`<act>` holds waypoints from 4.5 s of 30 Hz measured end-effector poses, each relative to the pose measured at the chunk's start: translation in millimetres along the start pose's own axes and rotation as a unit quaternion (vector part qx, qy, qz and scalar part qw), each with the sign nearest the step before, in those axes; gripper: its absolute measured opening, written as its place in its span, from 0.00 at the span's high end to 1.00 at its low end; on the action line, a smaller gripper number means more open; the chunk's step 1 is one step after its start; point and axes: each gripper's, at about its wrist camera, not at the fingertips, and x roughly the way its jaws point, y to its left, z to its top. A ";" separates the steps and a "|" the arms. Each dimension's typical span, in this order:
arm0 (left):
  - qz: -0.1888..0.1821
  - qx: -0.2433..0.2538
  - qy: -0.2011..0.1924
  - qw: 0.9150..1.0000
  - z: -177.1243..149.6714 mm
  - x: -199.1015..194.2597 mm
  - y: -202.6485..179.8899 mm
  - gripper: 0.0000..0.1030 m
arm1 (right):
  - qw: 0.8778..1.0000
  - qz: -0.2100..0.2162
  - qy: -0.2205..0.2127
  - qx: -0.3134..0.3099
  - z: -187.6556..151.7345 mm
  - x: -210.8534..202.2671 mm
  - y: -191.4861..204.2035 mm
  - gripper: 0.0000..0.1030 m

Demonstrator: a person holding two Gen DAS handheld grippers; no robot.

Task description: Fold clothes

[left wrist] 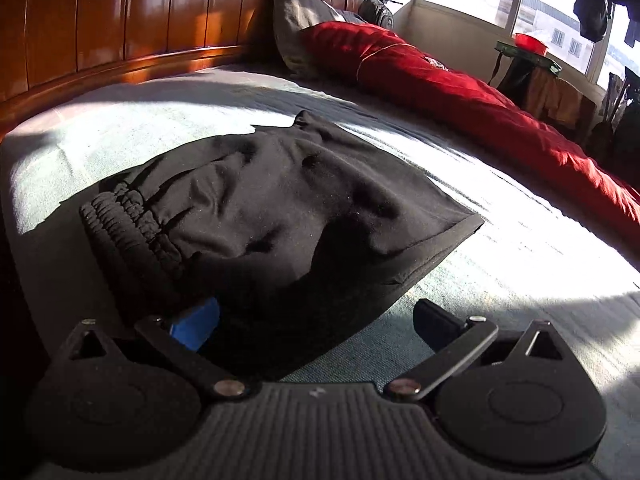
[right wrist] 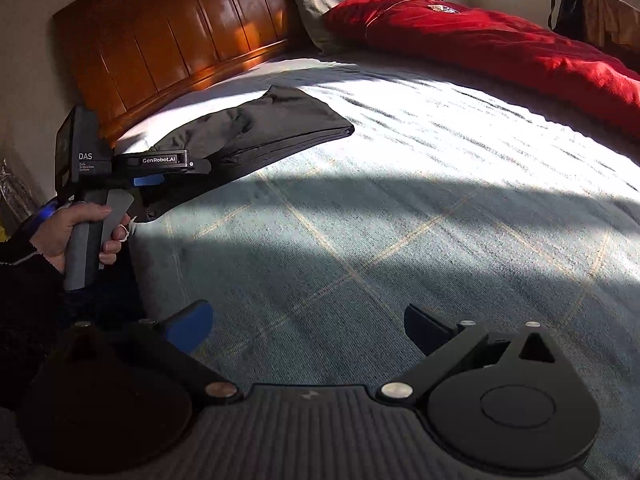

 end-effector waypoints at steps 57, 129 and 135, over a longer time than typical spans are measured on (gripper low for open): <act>0.173 -0.029 0.012 0.984 -50.6 -172.8 -138.4 0.00 | 0.988 -0.016 -0.032 -0.151 77.1 1.1 17.7 0.00; 0.203 -0.034 0.022 0.978 -60.0 -186.1 -142.6 0.00 | 0.988 0.008 -0.036 -0.153 79.2 -9.5 24.3 0.00; 0.203 -0.031 0.024 0.978 -58.8 -184.8 -143.3 0.00 | 0.988 0.008 -0.035 -0.152 79.0 -9.1 24.5 0.00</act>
